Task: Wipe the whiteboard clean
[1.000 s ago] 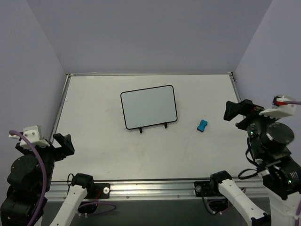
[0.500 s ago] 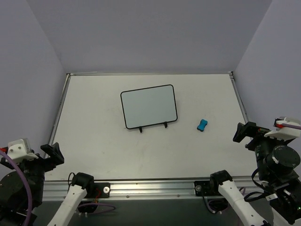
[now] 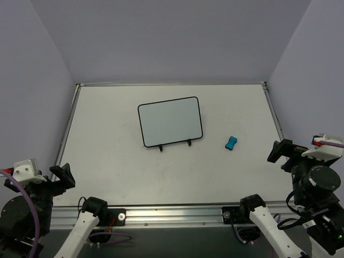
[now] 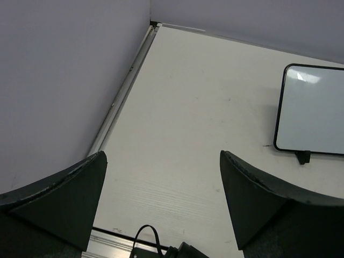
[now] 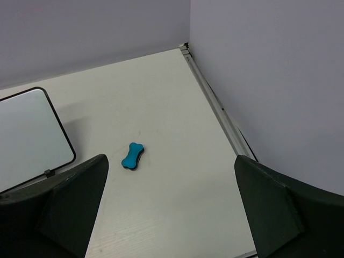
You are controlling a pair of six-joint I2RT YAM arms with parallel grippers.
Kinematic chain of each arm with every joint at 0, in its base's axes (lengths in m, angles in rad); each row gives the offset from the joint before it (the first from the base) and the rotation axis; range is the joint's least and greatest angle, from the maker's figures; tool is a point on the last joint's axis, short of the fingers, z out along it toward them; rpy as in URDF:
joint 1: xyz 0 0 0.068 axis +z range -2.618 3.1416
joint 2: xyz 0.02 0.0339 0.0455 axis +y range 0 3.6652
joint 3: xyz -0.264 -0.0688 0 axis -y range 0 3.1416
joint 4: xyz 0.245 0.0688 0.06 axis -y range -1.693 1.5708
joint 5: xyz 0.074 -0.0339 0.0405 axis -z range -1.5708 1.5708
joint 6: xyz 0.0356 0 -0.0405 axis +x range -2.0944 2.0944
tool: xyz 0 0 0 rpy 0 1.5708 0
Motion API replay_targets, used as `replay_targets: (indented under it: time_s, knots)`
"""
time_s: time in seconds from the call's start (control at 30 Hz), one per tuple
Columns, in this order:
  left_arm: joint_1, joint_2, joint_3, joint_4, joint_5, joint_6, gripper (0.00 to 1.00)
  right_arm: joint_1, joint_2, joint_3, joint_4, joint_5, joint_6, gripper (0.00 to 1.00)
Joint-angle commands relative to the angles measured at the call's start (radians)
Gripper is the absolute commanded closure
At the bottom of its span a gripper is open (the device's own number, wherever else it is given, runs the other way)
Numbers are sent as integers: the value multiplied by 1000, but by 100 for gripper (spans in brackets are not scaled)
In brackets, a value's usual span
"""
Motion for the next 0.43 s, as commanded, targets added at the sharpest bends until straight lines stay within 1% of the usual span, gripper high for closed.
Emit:
replay_targets:
  time_s: [0.0, 0.13, 0.4]
  knots:
    - [-1, -7, -20, 71, 29, 19, 6, 10, 11, -2, 21, 46, -22, 0]
    - [-2, -13, -40, 99, 49, 52, 6, 19, 13, 4, 18, 69, -25, 0]
    - [-5, -5, -19, 107, 63, 62, 6, 21, 27, 9, 10, 73, -21, 0]
